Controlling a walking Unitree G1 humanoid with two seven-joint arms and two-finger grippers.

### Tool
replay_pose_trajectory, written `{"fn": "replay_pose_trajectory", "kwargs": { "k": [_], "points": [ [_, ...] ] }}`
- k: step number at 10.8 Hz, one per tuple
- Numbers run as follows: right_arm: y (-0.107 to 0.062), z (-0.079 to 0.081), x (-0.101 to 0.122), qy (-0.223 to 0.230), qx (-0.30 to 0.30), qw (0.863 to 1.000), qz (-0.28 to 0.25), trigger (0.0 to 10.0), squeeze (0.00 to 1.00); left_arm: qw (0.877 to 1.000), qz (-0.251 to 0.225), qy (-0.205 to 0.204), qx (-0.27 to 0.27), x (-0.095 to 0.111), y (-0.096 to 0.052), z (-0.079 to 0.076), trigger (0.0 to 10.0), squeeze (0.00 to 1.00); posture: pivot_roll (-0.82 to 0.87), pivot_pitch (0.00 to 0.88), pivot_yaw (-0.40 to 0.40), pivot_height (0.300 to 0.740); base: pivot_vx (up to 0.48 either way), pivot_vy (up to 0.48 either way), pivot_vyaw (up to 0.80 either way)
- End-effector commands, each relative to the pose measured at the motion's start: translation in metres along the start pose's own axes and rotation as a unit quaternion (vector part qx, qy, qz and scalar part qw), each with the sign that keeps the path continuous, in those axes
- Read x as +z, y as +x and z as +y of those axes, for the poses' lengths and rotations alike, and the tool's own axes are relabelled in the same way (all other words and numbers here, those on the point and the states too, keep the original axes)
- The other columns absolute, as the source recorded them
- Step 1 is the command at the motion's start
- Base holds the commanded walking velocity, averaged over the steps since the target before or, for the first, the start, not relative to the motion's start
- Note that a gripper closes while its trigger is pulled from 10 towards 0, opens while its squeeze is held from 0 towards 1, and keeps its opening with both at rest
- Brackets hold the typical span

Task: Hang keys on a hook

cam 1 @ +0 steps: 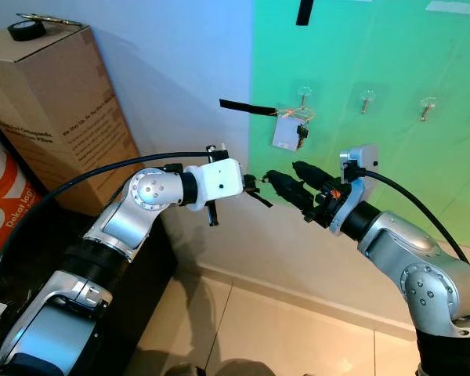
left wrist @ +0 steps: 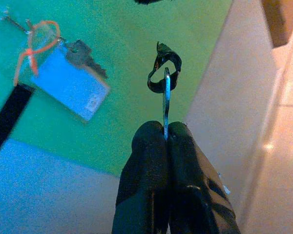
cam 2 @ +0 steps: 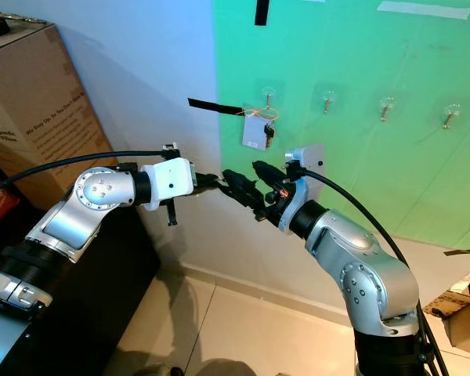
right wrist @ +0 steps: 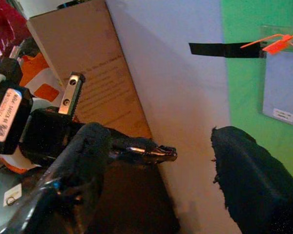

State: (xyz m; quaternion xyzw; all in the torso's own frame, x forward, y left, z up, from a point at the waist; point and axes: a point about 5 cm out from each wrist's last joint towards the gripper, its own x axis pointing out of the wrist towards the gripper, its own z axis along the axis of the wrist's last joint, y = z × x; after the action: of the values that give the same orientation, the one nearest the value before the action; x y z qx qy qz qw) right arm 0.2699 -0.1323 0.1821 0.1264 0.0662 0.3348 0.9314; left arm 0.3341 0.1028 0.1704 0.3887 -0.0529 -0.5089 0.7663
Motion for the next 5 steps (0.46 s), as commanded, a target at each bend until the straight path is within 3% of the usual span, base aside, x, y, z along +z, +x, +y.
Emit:
{"fn": "replay_pose_trajectory", "kwargs": {
  "k": [1,2,3,4,5],
  "points": [
    [0.0,0.003,0.006,-0.012,0.003,1.0,-0.008,10.0,1.0,0.999,0.013,0.04,0.023,-0.004,-0.006,0.005,0.0,0.0,-0.13,0.0,0.058,0.74,0.0,0.0,0.0],
    [-0.001,0.002,0.006,-0.015,-0.003,1.0,-0.007,10.0,1.0,0.995,0.017,0.082,0.047,-0.005,-0.006,0.007,0.0,0.0,-0.13,0.0,0.058,0.74,0.0,0.0,0.0],
    [-0.001,0.0,0.008,-0.013,-0.016,1.0,-0.019,10.0,1.0,0.979,0.004,0.167,0.114,-0.001,-0.007,0.01,0.0,0.0,-0.13,0.0,0.062,0.74,0.0,0.0,0.0],
    [-0.001,-0.001,0.01,-0.01,-0.02,0.999,-0.027,10.0,1.0,0.979,-0.01,0.157,0.128,0.0,-0.007,0.01,0.0,0.0,-0.13,0.0,0.062,0.74,0.0,0.0,0.0],
    [0.0,-0.002,0.019,-0.008,-0.034,0.998,-0.057,10.0,1.0,0.969,-0.026,0.18,0.169,0.0,-0.01,0.009,0.0,0.0,-0.13,0.0,0.062,0.74,0.0,0.0,0.0]
  ]
}}
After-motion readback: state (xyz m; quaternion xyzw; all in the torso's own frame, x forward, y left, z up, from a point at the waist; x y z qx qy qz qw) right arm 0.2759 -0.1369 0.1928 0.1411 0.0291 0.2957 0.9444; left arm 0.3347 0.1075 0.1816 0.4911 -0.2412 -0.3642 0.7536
